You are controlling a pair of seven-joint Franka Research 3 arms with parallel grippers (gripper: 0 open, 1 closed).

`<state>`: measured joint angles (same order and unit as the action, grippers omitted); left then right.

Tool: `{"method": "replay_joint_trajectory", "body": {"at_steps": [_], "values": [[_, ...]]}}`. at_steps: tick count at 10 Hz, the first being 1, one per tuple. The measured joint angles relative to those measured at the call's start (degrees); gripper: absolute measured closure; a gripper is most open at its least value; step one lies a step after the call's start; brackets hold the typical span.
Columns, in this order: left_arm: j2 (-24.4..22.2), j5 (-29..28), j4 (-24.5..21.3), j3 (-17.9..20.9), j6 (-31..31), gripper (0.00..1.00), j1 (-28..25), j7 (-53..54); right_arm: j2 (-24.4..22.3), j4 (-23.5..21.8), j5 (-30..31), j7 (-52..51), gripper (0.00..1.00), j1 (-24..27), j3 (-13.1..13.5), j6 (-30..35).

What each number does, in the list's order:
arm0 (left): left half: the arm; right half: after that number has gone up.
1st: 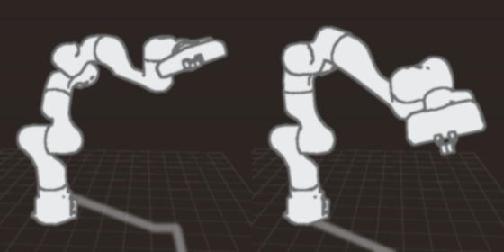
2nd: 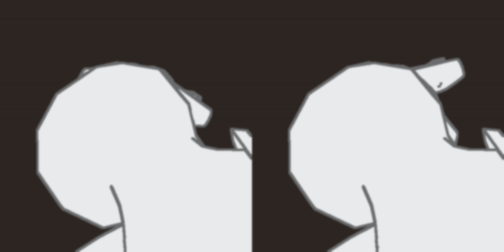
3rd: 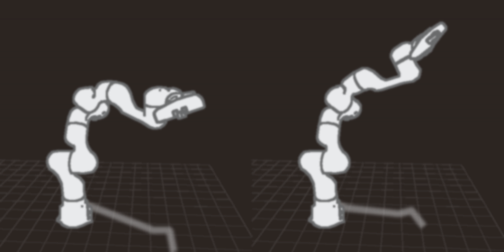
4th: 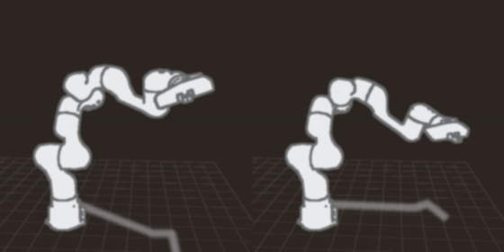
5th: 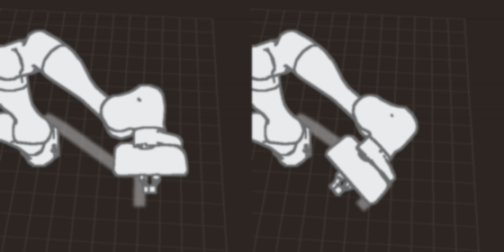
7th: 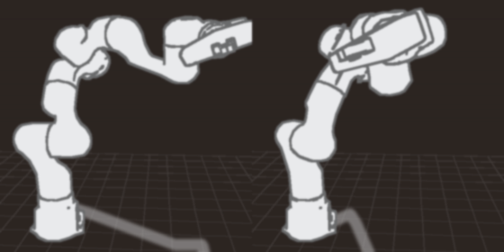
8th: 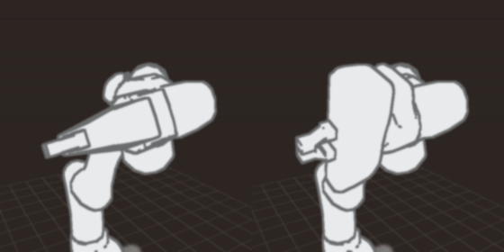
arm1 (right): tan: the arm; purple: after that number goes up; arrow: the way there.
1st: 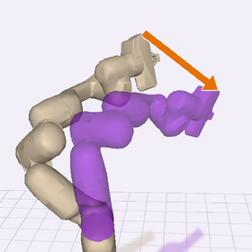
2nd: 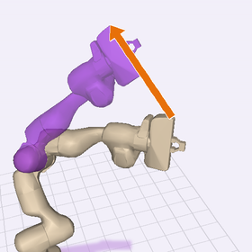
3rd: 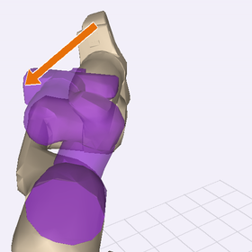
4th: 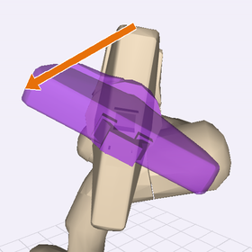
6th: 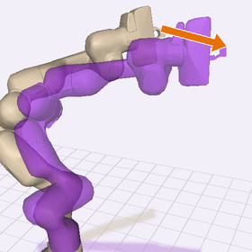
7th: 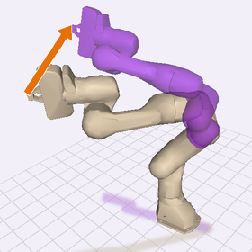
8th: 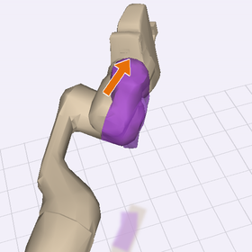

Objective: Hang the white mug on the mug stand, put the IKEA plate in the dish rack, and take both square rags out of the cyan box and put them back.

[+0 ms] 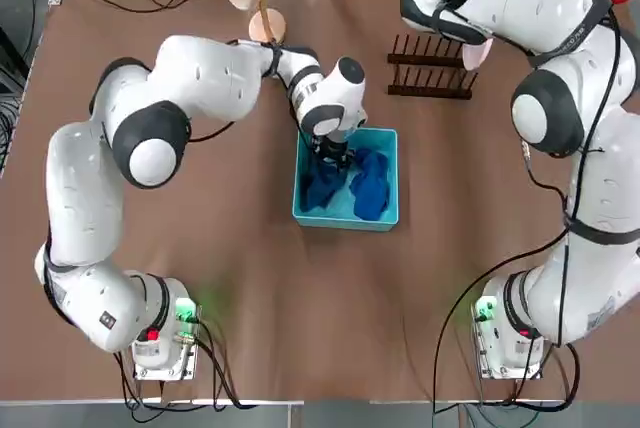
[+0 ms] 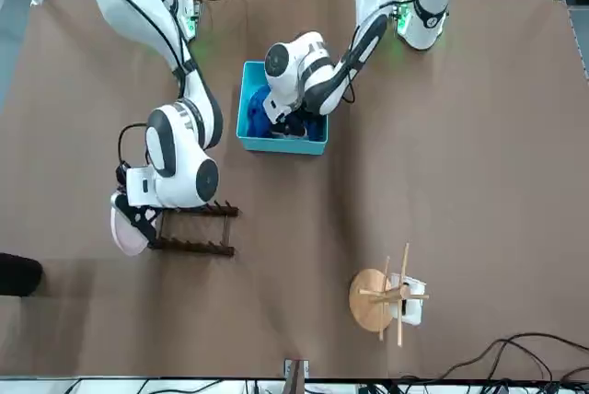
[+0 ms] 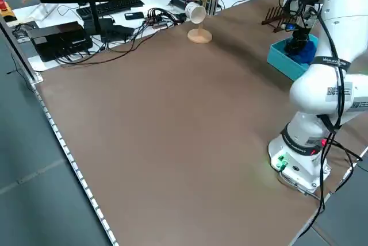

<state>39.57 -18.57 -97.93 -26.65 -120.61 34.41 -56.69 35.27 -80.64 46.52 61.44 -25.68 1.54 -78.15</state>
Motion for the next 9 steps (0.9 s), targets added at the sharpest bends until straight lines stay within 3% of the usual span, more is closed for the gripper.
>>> {"method": "replay_joint_trajectory", "body": {"at_steps": [3, 4, 9], "values": [[-0.62, -0.21, 0.87, 0.8, 0.0, 0.92, -0.24, 0.0, 0.21, -0.04, -0.16, 0.19, 0.97, 0.01, 0.12, -0.04], [-1.64, -0.22, 1.27, 0.84, 0.05, 0.97, -0.62, 0.22, 0.45, -0.14, -0.16, 0.33, 0.97, 0.04, 0.24, -0.31], [-11.71, 3.09, 3.87, 1.6, 8.69, 0.97, -1.87, 3.49, 1.24, -1.33, -0.44, 2.04, 0.97, 0.17, 0.35, -1.46]]}}
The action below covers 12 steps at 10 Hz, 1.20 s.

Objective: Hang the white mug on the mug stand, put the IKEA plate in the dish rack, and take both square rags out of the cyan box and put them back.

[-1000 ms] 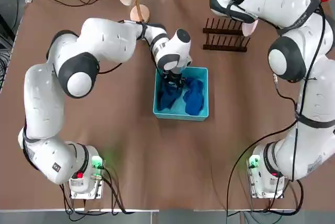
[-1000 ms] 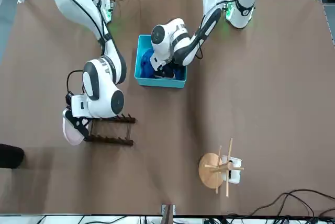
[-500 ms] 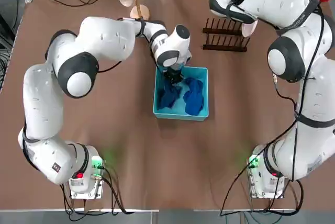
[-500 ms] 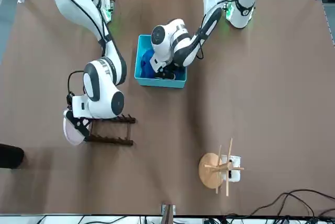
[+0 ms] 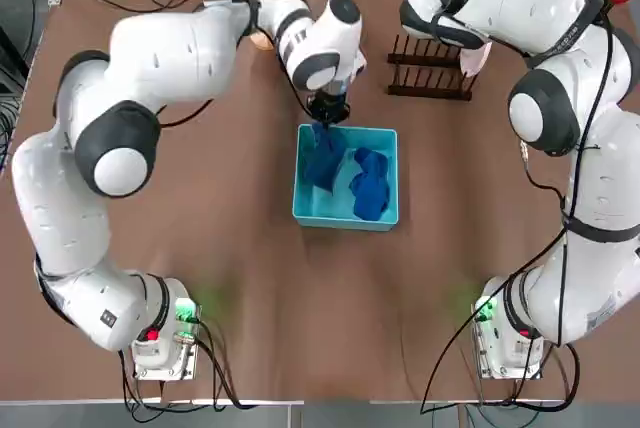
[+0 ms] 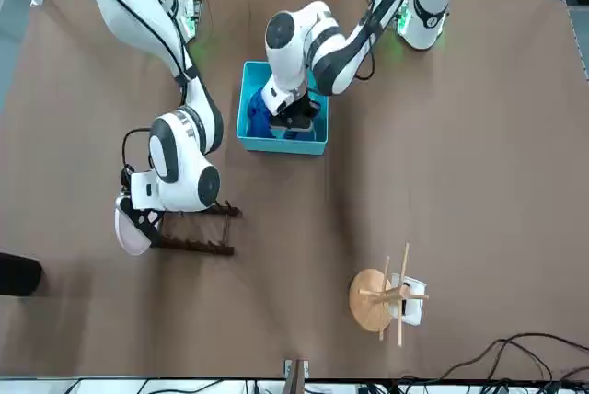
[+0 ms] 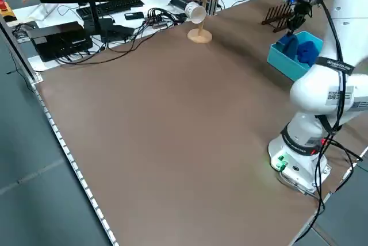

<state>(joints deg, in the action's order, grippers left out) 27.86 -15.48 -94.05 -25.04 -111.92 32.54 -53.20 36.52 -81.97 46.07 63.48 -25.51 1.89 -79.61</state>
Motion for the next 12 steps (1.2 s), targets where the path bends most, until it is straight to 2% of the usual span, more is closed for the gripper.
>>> {"method": "replay_joint_trajectory", "body": {"at_steps": [2, 5, 7, 9, 11, 12], "values": [[-5.55, 3.48, 0.48, 4.05, 4.61, 0.97, -0.16, 5.68, 0.08, -0.36, -0.09, 0.21, 0.97, -0.02, -0.03, -0.07], [-13.55, 9.74, 0.51, 16.25, 13.77, 0.97, -0.52, 17.61, 0.29, -1.67, -0.11, 2.3, 0.97, -0.16, -0.09, -0.93], [-14.65, 10.35, -0.74, 23.6, 15.73, 0.97, -1.8, 25.38, 0.44, -1.84, -0.11, 3.09, 0.97, -0.18, -0.13, -1.07], [-14.02, 10.35, -4.18, 25.2, 14.83, 0.97, -6.19, 30.9, 0.6, -1.87, -0.11, 3.38, 0.95, -0.19, -0.14, -1.13], [-11.82, 10.34, -9.88, 27.93, 7.46, 0.97, -6.96, 32.81, 0.94, -1.87, -0.1, 3.44, 0.9, -0.19, -0.12, -1.4], [-10.36, 9.82, -13.2, 29.14, 2.7, 0.97, -6.97, 33.32, 1.08, -1.86, -0.07, 3.5, 0.83, -0.18, -0.08, -1.44]]}}
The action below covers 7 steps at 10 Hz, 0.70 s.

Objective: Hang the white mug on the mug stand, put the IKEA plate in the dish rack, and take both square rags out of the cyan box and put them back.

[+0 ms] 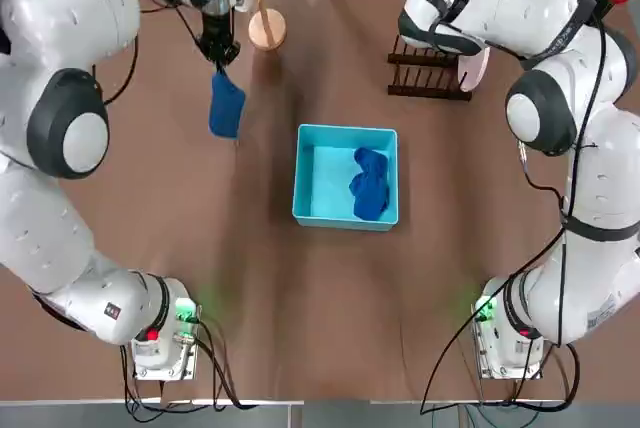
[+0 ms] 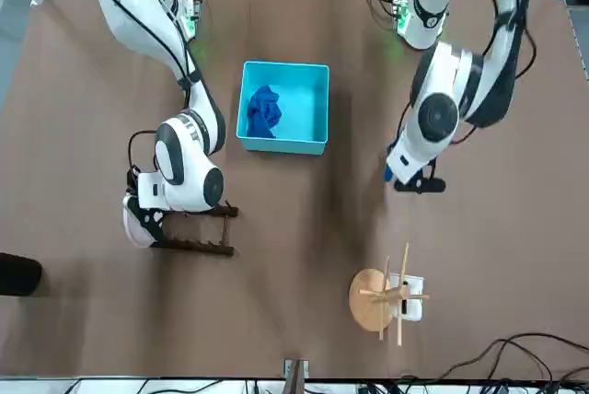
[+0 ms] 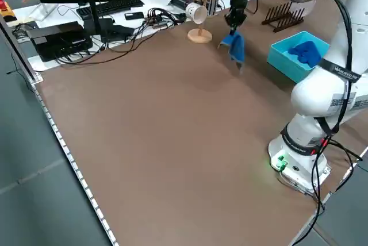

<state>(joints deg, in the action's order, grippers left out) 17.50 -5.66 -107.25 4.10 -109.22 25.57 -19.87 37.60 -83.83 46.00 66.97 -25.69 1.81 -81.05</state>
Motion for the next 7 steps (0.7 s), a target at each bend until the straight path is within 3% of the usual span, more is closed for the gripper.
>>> {"method": "replay_joint_trajectory", "body": {"at_steps": [2, 5, 7], "values": [[3.68, -2.79, -3.93, 1.59, -7.39, 0.97, -0.01, 0.22, 0.08, 0.01, 0.02, 0.02, 0.51, 0.01, 0.05, -0.29], [10.66, -4.41, -4.74, 5.35, -11.7, 0.97, -0.03, 0.25, 0.12, 0.15, 0.16, 0.04, 0.04, 0.22, 0.3, -0.8], [12.74, -8.3, -5.57, 7.82, -12.59, 0.97, -1.49, 2.27, 0.12, 0.19, 0.17, 0.03, 0.0, 0.35, 0.41, -1.54]]}}
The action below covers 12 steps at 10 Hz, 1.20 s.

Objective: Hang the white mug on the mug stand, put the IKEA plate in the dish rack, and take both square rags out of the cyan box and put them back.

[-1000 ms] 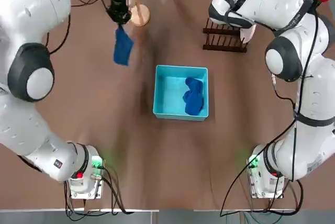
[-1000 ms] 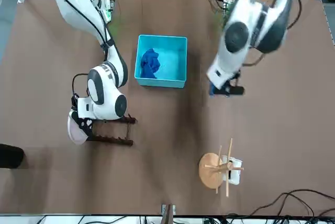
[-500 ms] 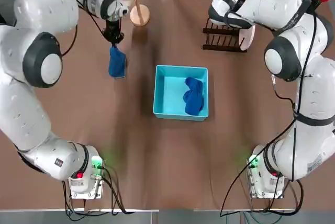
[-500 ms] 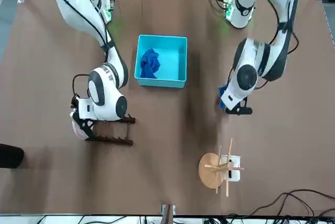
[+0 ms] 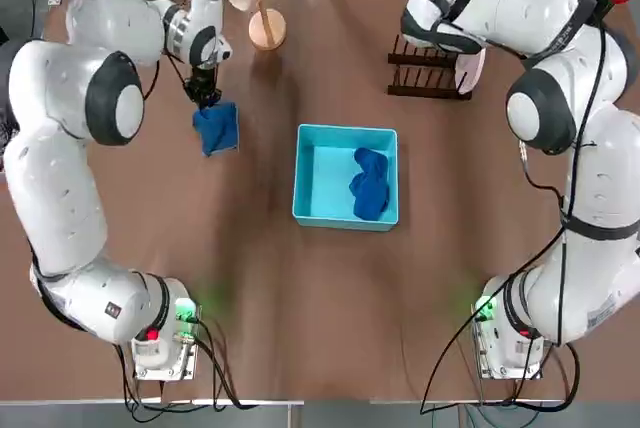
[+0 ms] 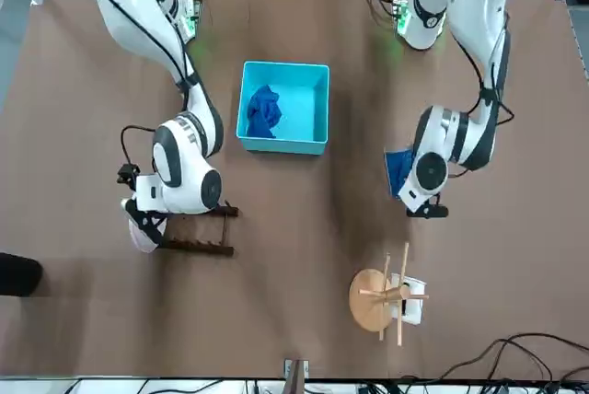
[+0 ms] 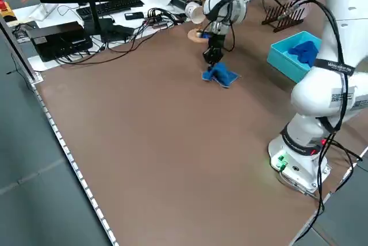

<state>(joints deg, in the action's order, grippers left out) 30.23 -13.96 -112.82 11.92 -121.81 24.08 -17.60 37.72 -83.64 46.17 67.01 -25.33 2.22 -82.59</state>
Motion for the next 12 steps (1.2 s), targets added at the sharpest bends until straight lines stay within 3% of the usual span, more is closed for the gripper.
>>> {"method": "replay_joint_trajectory", "body": {"at_steps": [1, 3, 5, 6, 9, 12], "values": [[0.37, -0.76, -0.28, 1.67, -0.83, 0.97, -1.26, 3.14, 0.0, 0.09, -0.04, 0.0, 0.0, -0.15, -0.06, -0.01], [0.46, -0.98, -0.75, 8.72, -3.01, 0.97, -2.07, 13.93, -0.01, 0.74, -0.69, 0.0, 0.0, -0.62, -0.26, 0.0], [0.2, -0.99, -0.84, 14.58, -4.45, 0.97, -2.97, 22.9, -0.63, 1.83, -4.8, -1.05, 0.0, -0.8, -0.34, 0.05], [0.15, -0.99, -1.02, 15.56, -5.9, 0.97, -4.67, 26.61, -2.46, 2.4, -7.59, -4.6, 0.0, -0.7, -0.24, 0.13], [0.1, -0.96, -2.18, 20.41, -9.46, 0.97, -8.86, 38.91, -11.7, 3.2, -16.5, -21.77, 0.0, 3.58, 0.1, 0.59], [-0.06, 3.86, -3.16, 24.48, -12.09, 0.97, -11.98, 50.93, -19.97, 5.02, -29.4, -47.15, 0.0, 14.14, 0.49, 0.59]]}}
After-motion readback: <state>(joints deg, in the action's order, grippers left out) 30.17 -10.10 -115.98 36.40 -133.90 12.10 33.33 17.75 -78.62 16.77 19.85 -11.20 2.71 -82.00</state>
